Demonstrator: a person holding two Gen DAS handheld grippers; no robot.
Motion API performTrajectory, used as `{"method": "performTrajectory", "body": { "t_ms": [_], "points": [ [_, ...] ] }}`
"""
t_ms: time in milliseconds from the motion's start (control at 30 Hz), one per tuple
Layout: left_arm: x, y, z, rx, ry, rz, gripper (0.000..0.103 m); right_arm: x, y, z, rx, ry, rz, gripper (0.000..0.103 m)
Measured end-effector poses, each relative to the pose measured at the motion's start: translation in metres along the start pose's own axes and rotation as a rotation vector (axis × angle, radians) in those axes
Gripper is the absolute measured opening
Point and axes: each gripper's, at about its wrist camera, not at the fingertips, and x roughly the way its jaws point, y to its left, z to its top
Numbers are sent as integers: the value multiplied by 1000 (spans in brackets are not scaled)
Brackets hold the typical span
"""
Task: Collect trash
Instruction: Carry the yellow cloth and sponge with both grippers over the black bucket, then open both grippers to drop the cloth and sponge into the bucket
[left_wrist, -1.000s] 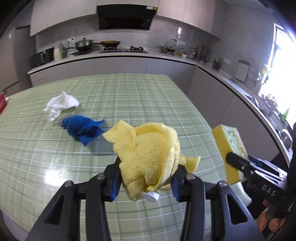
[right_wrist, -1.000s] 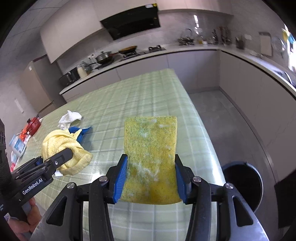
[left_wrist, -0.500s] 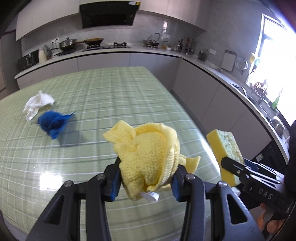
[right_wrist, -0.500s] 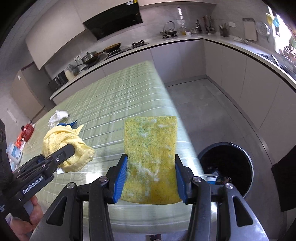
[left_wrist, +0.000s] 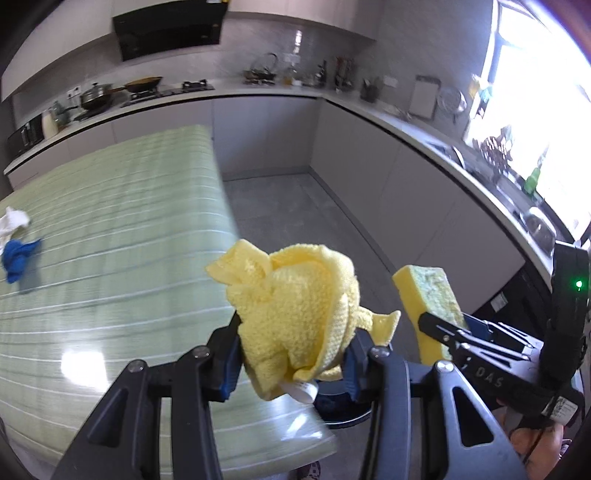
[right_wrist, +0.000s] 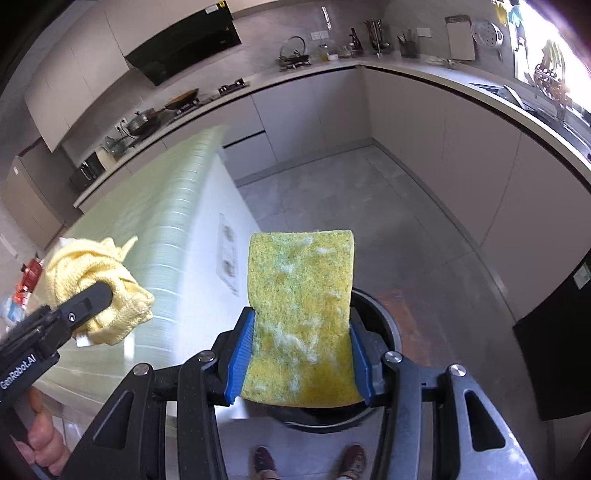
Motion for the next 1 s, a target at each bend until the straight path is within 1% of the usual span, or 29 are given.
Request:
{"method": "performTrajectory", "body": {
  "t_ms": [133, 267, 400, 433, 533, 600, 633, 667, 700, 733, 767, 867, 1000],
  "points": [
    [29, -30, -2, 31, 53, 26, 46, 25, -28, -11, -8, 73, 6, 50],
    [51, -40, -7, 37, 101, 72, 48, 46, -48, -19, 3, 129, 12, 50],
    [70, -47, -8, 38, 135, 106, 49, 65, -56, -23, -6, 175, 28, 51],
    [74, -50, -8, 35, 141, 114, 51, 69, -57, -24, -9, 189, 37, 52],
    [85, -57, -8, 45, 151, 145, 52, 79, -63, -28, -5, 203, 57, 56],
    [92, -60, -8, 49, 164, 166, 55, 89, -65, -28, -4, 222, 81, 58],
    [94, -60, -9, 45, 172, 172, 58, 93, -66, -29, -5, 227, 85, 62],
    [97, -60, -9, 41, 181, 184, 64, 96, -67, -30, -13, 229, 77, 67],
    [99, -59, -8, 37, 188, 191, 67, 98, -67, -31, -20, 229, 71, 75],
    [101, -59, -8, 35, 193, 194, 71, 99, -69, -32, -23, 229, 70, 77],
    [101, -59, -8, 33, 192, 200, 71, 98, -71, -32, -22, 225, 65, 77],
    [98, -59, -5, 22, 168, 213, 71, 92, -76, -27, -4, 196, 59, 77],
    [90, -63, 0, 13, 143, 197, 71, 78, -80, -19, 8, 158, 40, 77]
  ]
}}
